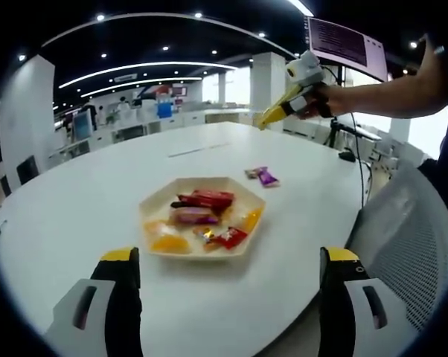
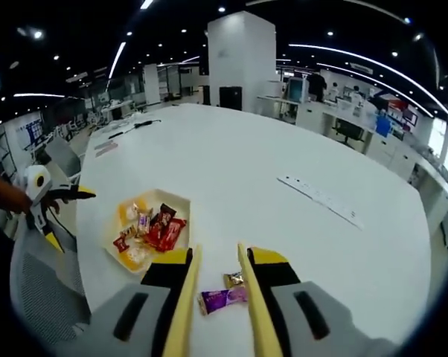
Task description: Place the target food into the container with the food tongs after gripping and lifting it, then release it inside without dropping or visibly crushing the food.
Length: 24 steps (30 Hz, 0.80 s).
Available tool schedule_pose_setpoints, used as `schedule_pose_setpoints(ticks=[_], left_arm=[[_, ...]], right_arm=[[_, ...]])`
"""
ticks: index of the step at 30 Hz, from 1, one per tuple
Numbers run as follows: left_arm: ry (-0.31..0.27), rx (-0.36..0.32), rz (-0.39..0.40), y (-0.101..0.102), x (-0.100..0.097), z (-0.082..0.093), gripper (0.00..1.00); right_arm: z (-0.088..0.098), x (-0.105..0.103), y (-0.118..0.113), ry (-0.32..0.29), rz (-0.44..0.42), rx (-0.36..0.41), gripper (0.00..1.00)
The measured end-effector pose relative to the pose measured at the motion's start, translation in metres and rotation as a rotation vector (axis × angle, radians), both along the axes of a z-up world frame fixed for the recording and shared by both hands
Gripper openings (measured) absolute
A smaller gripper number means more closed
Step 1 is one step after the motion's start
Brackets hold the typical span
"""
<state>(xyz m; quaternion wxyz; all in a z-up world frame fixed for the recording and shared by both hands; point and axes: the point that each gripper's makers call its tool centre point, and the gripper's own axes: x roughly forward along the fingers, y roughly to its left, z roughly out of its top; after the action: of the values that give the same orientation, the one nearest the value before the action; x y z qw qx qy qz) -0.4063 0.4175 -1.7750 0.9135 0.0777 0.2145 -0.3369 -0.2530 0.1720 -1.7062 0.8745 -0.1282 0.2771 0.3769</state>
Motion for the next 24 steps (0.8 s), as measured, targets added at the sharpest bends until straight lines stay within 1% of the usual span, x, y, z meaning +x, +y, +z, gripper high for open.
schedule_pose_setpoints(ticks=[4, 8, 17, 24], left_arm=[[-0.011, 0.004, 0.008, 0.002, 0.001, 0.001, 0.97], [-0.010, 0.004, 0.008, 0.002, 0.001, 0.001, 0.97], [-0.005, 0.006, 0.002, 0.001, 0.001, 0.000, 0.96], [-0.005, 0.013, -0.001, 0.001, 0.000, -0.001, 0.95]], right_arm=[[-0.003, 0.001, -0.011, 0.002, -0.027, -0.013, 0.28], [-0.006, 0.000, -0.017, 0.008, -0.047, -0.016, 0.28], [-0.021, -0.002, -0.022, 0.027, -0.092, -0.023, 0.28], [-0.026, -0.001, -0.019, 0.039, -0.092, -0.034, 0.29]])
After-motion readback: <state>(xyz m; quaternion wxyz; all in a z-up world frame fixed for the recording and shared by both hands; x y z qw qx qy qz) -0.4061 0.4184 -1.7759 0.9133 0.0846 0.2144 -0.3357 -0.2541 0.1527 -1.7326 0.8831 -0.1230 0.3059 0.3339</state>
